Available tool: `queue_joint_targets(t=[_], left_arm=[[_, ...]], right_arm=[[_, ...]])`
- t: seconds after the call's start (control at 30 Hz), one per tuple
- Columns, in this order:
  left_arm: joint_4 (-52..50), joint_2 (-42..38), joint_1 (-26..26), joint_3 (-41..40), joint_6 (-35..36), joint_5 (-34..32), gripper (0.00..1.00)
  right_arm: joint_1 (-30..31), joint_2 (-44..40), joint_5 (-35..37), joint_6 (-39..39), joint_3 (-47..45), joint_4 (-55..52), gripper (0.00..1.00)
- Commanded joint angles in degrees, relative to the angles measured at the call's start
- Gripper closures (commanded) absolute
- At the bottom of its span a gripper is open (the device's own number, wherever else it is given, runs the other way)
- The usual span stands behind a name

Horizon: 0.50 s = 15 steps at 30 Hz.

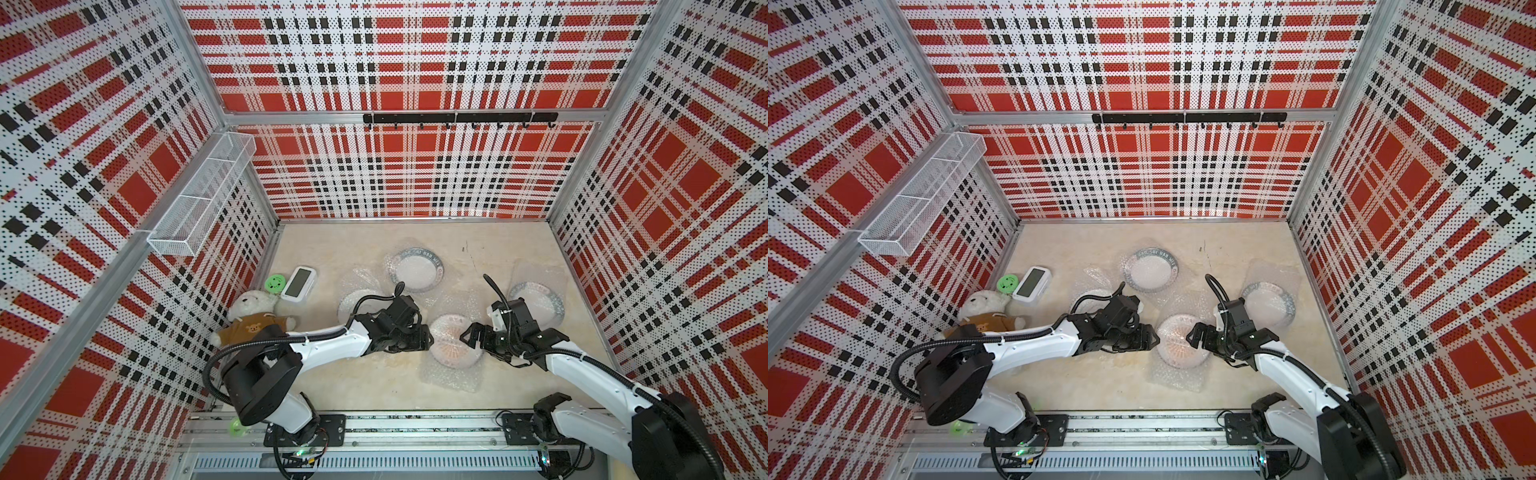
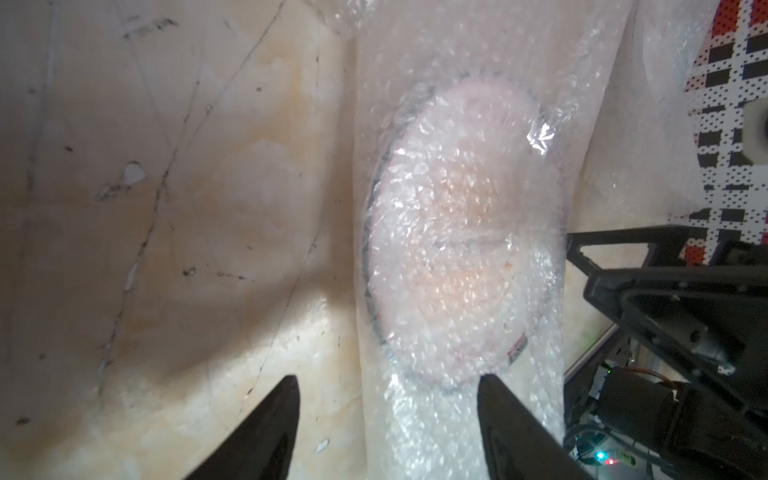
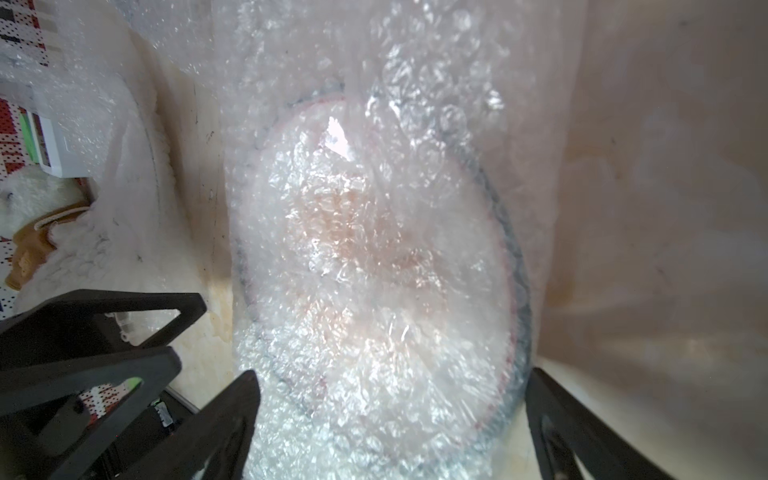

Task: Unpack dinner plates from bubble wrap
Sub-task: Adjust the bubble wrap at the center of the board.

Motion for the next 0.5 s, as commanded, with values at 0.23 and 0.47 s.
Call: queue_joint_targets(t=[0.23, 0.47], left_arm=[[9.5, 3.4, 2.2, -4.0, -6.8, 0.2, 0.47], [10.3, -2.8, 3.7, -9.5, -9.0, -2.8, 0.48]], right_arm=[[0.1, 6.4, -2.7, 1.5, 1.7, 11.9, 0.0], [0.1, 15.9, -4.8, 0.6, 6.3, 19.5, 0.0]])
